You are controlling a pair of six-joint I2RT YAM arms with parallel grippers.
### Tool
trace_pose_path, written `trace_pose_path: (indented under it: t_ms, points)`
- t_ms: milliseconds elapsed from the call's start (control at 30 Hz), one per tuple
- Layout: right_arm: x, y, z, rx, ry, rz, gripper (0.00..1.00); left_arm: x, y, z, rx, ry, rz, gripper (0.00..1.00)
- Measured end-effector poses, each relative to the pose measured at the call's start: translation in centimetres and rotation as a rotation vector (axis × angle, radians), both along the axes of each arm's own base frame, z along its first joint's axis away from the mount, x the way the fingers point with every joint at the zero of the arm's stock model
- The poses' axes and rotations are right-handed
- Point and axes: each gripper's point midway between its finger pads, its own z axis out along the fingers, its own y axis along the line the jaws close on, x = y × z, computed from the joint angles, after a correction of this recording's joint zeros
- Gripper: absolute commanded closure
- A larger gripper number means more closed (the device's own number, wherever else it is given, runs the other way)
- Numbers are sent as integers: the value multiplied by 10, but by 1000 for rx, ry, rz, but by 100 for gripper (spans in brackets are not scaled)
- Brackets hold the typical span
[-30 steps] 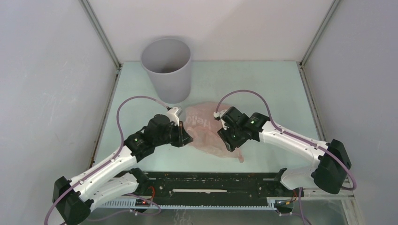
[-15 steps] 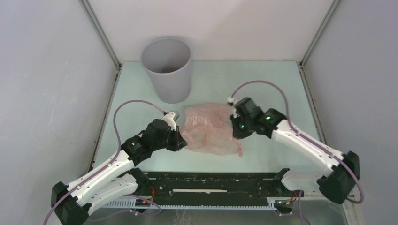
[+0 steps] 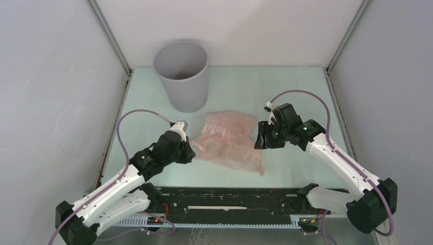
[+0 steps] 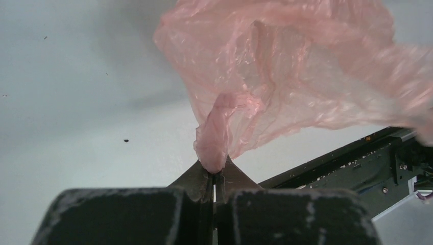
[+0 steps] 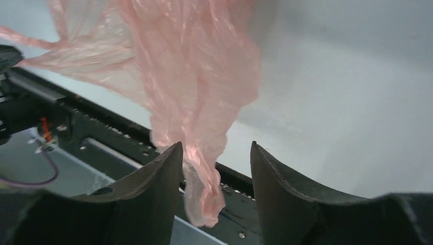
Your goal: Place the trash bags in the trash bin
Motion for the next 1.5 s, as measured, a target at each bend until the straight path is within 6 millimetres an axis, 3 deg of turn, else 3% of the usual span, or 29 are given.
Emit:
trace_pose_path:
  t_ms: [267, 433, 533, 667, 900, 1233, 1500]
  points:
    - [-22, 15, -24, 163, 141, -2, 37, 1, -4, -2, -2, 17, -15, 100]
    - [-42, 20, -13, 203, 147, 18, 39, 2, -7, 2, -13, 10, -25, 100]
    - [-64, 34, -3, 217, 125, 93, 44, 3, -6, 1, -11, 9, -27, 100]
    - [-83, 45, -14, 167, 131, 160, 52, 5, -6, 0, -11, 15, -30, 100]
    - [-78, 38, -51, -10, 155, 126, 49, 5, -6, -2, -7, 23, -42, 100]
    - [-79, 47, -63, -42, 77, 197, 53, 5, -10, 0, -22, 21, -55, 100]
    - [-66, 58, -68, -85, -44, 211, 60, 6, -11, 2, -34, 15, -51, 100]
